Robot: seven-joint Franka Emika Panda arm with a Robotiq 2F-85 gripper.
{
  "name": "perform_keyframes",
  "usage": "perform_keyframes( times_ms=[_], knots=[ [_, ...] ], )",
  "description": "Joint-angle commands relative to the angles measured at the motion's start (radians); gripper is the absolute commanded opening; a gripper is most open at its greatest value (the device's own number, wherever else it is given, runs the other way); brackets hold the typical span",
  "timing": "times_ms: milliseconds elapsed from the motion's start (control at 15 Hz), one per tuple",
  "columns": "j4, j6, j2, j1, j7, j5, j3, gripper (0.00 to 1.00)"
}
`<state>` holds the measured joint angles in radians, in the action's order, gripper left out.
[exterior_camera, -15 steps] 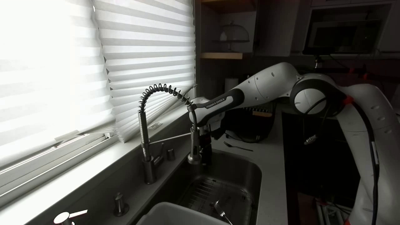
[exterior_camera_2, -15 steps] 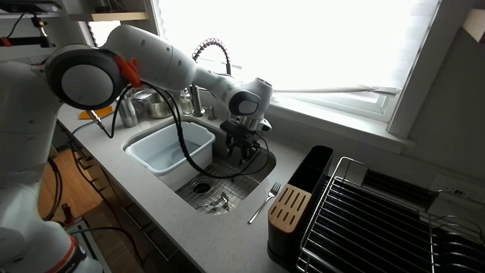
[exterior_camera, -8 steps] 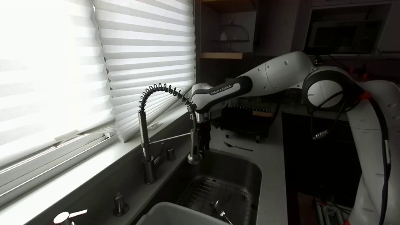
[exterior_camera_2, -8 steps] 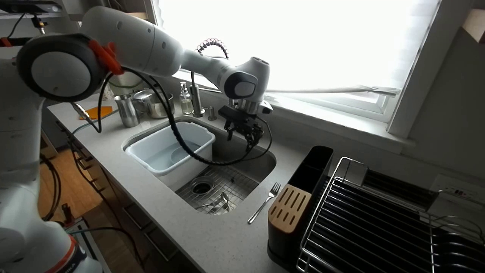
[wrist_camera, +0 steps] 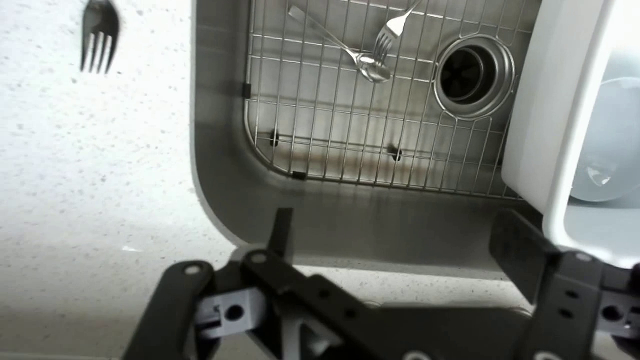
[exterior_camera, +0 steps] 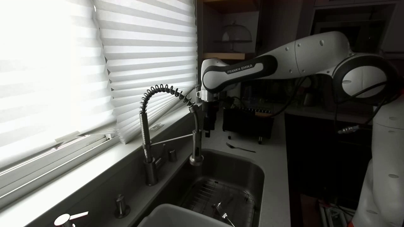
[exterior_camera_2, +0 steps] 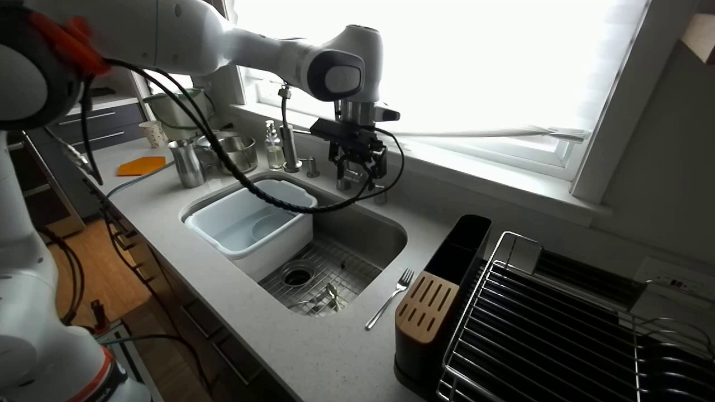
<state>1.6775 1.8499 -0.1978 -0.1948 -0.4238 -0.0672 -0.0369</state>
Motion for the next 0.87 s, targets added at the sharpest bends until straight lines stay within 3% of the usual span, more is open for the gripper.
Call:
perform_keyframes(
  times_ms=[0, 267, 333, 800],
  knots=[
    [0.091, 0.01, 0.122, 0.022, 0.016, 0.057, -0.024, 1.0],
    [0.141, 0.015, 0.214, 0.036, 0.037, 0.093, -0.029, 1.0],
    [0.066, -0.004, 0.146, 0.034, 0.012, 0.064, -0.034, 1.0],
    [0.108, -0.003, 0.196, 0.044, 0.021, 0.076, -0.038, 1.0]
  ],
)
